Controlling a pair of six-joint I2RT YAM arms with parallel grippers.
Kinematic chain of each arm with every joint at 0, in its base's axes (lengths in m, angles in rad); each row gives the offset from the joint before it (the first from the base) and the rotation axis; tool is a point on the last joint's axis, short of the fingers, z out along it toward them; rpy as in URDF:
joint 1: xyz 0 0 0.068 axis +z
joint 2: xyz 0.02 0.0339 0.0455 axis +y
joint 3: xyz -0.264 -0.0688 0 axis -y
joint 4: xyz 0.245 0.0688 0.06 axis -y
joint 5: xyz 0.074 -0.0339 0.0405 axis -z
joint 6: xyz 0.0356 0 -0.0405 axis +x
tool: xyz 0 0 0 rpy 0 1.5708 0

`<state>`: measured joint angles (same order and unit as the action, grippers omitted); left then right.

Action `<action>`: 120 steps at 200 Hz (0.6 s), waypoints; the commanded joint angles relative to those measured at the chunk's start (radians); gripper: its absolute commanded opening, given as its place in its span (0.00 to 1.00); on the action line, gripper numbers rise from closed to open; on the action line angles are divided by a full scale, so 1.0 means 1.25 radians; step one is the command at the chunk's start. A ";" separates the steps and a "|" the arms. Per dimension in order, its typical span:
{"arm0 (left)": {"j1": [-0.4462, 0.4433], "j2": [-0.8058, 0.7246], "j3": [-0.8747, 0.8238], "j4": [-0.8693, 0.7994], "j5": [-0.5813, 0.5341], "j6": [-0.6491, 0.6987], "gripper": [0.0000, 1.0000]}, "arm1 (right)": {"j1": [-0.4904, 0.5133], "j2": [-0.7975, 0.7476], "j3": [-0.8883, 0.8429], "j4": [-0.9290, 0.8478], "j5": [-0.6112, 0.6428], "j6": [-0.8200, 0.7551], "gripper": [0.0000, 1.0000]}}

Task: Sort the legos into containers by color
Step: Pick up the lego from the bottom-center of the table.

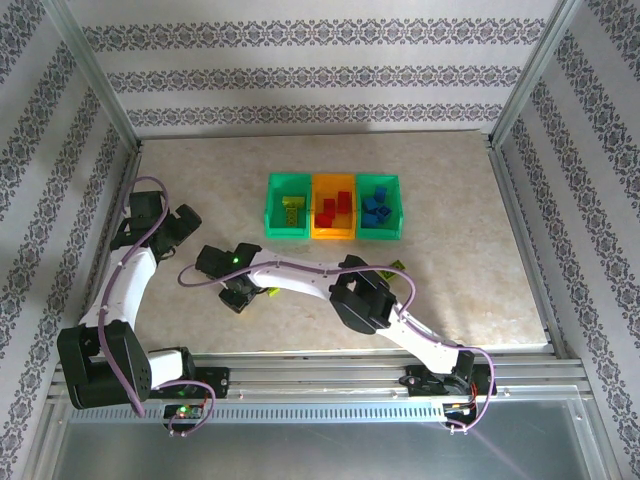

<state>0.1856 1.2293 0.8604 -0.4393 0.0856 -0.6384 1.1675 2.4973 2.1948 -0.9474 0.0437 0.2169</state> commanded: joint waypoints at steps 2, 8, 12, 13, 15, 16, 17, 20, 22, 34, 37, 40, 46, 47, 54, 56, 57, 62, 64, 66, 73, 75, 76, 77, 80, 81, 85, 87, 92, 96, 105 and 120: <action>0.009 -0.010 -0.011 0.023 0.011 -0.016 1.00 | 0.010 0.020 0.028 -0.034 0.005 -0.010 0.48; 0.009 -0.011 -0.013 0.023 0.011 -0.016 1.00 | 0.011 0.021 0.026 -0.035 0.004 -0.009 0.48; 0.009 -0.011 -0.013 0.023 0.010 -0.016 1.00 | 0.011 0.021 0.025 -0.036 0.004 -0.009 0.48; 0.009 -0.010 -0.012 0.023 0.010 -0.016 1.00 | 0.012 0.020 0.024 -0.036 0.003 -0.009 0.48; 0.009 -0.011 -0.013 0.023 0.010 -0.016 1.00 | 0.011 0.020 0.023 -0.037 0.003 -0.008 0.48; 0.009 -0.011 -0.013 0.023 0.010 -0.016 1.00 | 0.012 0.020 0.022 -0.037 0.004 -0.008 0.47; 0.009 -0.011 -0.013 0.023 0.010 -0.016 1.00 | 0.012 0.020 0.022 -0.037 0.003 -0.008 0.47; 0.009 -0.011 -0.012 0.023 0.011 -0.016 1.00 | 0.012 0.019 0.020 -0.038 0.002 -0.008 0.46; 0.009 -0.012 -0.013 0.024 0.010 -0.016 1.00 | 0.012 0.020 0.019 -0.039 0.003 -0.008 0.45; 0.009 -0.011 -0.013 0.024 0.010 -0.016 1.00 | 0.012 0.014 0.011 -0.046 0.006 -0.006 0.39; 0.009 -0.011 -0.012 0.024 0.011 -0.015 1.00 | 0.013 0.012 0.008 -0.047 0.006 -0.004 0.38; 0.009 -0.012 -0.013 0.024 0.011 -0.015 1.00 | 0.013 0.008 0.003 -0.047 0.006 -0.003 0.36; 0.009 -0.011 -0.012 0.024 0.011 -0.015 1.00 | 0.013 0.000 -0.007 -0.045 0.005 -0.001 0.35; 0.009 -0.011 -0.013 0.024 0.011 -0.015 1.00 | 0.012 -0.001 -0.009 -0.044 0.005 0.000 0.35; 0.009 -0.012 -0.012 0.024 0.011 -0.014 1.00 | 0.013 -0.014 -0.022 -0.042 0.005 0.002 0.34; 0.009 -0.012 -0.012 0.024 0.011 -0.014 1.00 | 0.013 -0.018 -0.027 -0.041 0.005 0.003 0.34; 0.009 -0.012 -0.013 0.024 0.011 -0.014 1.00 | 0.013 -0.020 -0.029 -0.040 0.005 0.003 0.34; 0.009 -0.011 -0.013 0.024 0.012 -0.015 1.00 | 0.013 -0.031 -0.039 -0.038 0.007 0.006 0.34; 0.009 -0.012 -0.012 0.024 0.012 -0.014 1.00 | 0.013 -0.036 -0.044 -0.036 0.008 0.007 0.33; 0.009 -0.012 -0.013 0.024 0.011 -0.013 1.00 | 0.012 -0.040 -0.049 -0.035 0.009 0.008 0.33; 0.009 -0.012 -0.012 0.024 0.012 -0.013 1.00 | 0.013 -0.059 -0.065 -0.029 0.011 0.011 0.32; 0.009 -0.012 -0.012 0.024 0.011 -0.012 1.00 | 0.013 -0.065 -0.070 -0.028 0.012 0.012 0.32; 0.009 -0.012 -0.012 0.024 0.011 -0.012 1.00 | 0.012 -0.067 -0.073 -0.026 0.012 0.013 0.32; 0.009 -0.012 -0.012 0.024 0.011 -0.012 1.00 | 0.011 -0.070 -0.076 -0.025 0.014 0.013 0.31; 0.009 -0.013 -0.012 0.024 0.012 -0.012 1.00 | 0.011 -0.079 -0.083 -0.022 0.016 0.016 0.31; 0.009 -0.013 -0.013 0.024 0.012 -0.012 1.00 | 0.011 -0.082 -0.085 -0.021 0.016 0.017 0.31; 0.009 -0.013 -0.013 0.024 0.014 -0.011 1.00 | 0.009 -0.095 -0.095 -0.017 0.018 0.019 0.31; 0.009 -0.013 -0.013 0.025 0.014 -0.010 1.00 | 0.009 -0.101 -0.101 -0.014 0.019 0.021 0.31; 0.009 -0.015 -0.013 0.026 0.016 -0.008 1.00 | 0.007 -0.116 -0.113 -0.007 0.020 0.025 0.31; 0.009 -0.016 -0.013 0.026 0.018 -0.007 1.00 | 0.005 -0.131 -0.126 -0.002 0.021 0.028 0.30; 0.009 -0.019 -0.014 0.026 0.019 -0.004 1.00 | -0.003 -0.165 -0.153 0.014 0.025 0.036 0.30; 0.009 -0.025 -0.015 0.026 0.017 -0.001 1.00 | -0.022 -0.227 -0.208 0.044 0.032 0.057 0.30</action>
<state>0.1856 1.2278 0.8574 -0.4324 0.1020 -0.6411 1.1667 2.3634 2.0098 -0.9386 0.0490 0.2371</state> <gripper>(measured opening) 0.995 0.314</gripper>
